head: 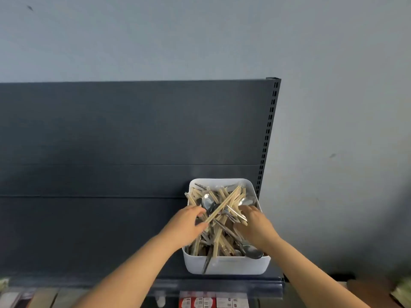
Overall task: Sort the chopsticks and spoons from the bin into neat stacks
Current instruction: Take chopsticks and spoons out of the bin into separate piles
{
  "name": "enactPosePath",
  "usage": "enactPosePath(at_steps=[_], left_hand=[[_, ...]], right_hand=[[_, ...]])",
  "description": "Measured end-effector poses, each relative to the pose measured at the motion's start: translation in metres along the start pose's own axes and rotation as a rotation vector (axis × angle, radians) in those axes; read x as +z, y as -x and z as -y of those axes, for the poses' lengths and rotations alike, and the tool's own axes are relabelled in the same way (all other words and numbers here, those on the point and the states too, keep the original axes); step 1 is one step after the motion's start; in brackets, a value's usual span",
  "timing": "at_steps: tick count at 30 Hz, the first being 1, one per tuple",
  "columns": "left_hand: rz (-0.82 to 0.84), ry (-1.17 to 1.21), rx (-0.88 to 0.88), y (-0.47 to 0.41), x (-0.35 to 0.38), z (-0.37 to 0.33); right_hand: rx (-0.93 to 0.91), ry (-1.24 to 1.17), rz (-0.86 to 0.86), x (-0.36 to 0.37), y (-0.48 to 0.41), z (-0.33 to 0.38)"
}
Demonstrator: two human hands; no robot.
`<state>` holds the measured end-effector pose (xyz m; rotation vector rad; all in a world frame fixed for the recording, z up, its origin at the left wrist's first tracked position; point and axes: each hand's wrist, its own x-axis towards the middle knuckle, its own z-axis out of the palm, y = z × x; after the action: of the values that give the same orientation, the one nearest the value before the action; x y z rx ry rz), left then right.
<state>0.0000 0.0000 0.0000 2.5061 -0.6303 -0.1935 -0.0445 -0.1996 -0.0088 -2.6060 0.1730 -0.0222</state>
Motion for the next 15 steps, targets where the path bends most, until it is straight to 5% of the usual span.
enactPosePath(at_steps=[15], left_hand=[[-0.024,-0.01,-0.167,-0.032,0.029,0.0]], right_hand=[[-0.029,0.003,-0.004,0.01,-0.029,-0.027]])
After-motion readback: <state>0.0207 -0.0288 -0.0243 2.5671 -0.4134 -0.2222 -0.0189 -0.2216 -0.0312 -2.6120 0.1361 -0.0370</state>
